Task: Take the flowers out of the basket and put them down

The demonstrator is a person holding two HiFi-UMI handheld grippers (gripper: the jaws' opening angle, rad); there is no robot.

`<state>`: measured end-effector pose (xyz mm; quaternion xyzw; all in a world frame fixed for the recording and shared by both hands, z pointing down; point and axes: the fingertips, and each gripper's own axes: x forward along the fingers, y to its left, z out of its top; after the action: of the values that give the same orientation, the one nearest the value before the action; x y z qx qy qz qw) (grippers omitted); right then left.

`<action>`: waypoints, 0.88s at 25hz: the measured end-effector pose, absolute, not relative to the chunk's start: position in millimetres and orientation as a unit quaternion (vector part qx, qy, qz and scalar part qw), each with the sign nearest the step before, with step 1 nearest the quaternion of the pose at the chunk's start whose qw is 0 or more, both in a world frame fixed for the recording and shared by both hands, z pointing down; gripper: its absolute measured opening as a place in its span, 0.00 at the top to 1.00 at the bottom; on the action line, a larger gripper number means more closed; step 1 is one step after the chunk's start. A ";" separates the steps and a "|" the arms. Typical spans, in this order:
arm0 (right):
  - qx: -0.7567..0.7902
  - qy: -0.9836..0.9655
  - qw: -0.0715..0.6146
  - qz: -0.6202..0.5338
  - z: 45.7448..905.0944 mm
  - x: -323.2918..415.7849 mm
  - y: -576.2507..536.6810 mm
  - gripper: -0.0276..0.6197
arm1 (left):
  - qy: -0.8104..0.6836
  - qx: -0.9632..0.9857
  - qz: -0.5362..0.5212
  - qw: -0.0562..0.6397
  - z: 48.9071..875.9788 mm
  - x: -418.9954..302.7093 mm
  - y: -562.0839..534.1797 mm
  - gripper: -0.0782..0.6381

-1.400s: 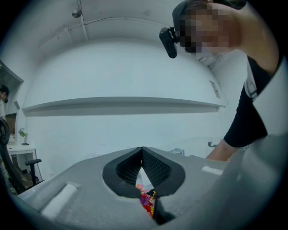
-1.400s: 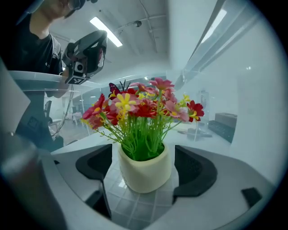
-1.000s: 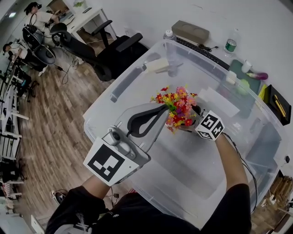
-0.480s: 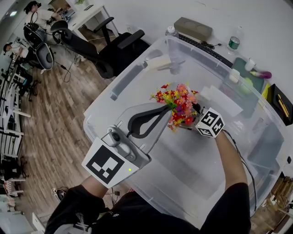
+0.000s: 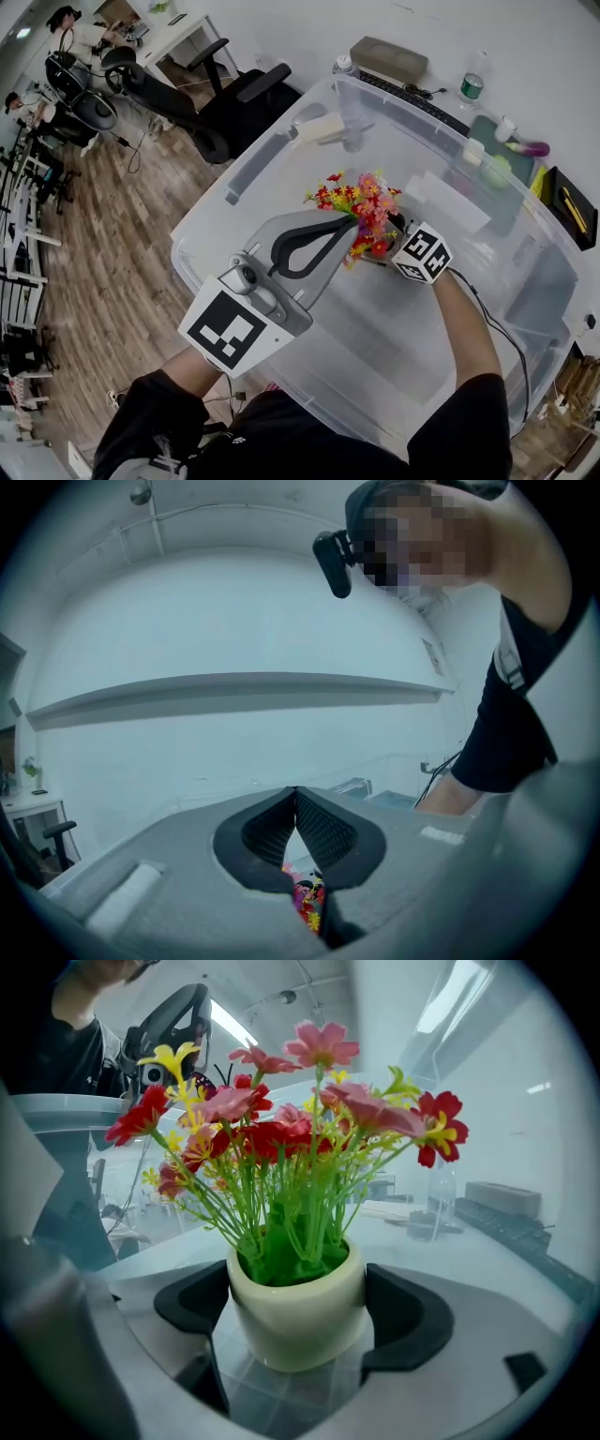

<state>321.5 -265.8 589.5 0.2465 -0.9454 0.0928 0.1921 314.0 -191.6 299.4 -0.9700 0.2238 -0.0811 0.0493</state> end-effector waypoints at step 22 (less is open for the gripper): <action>0.277 -0.935 0.196 0.100 592.3 334.7 -259.5 0.25 | 0.131 -0.963 -0.219 0.082 360.5 308.3 -254.3 0.88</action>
<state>334.7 -259.5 592.3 0.2769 -0.9353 0.0999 0.1964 308.3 -254.3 360.5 -0.9633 0.1313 -0.2194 0.0817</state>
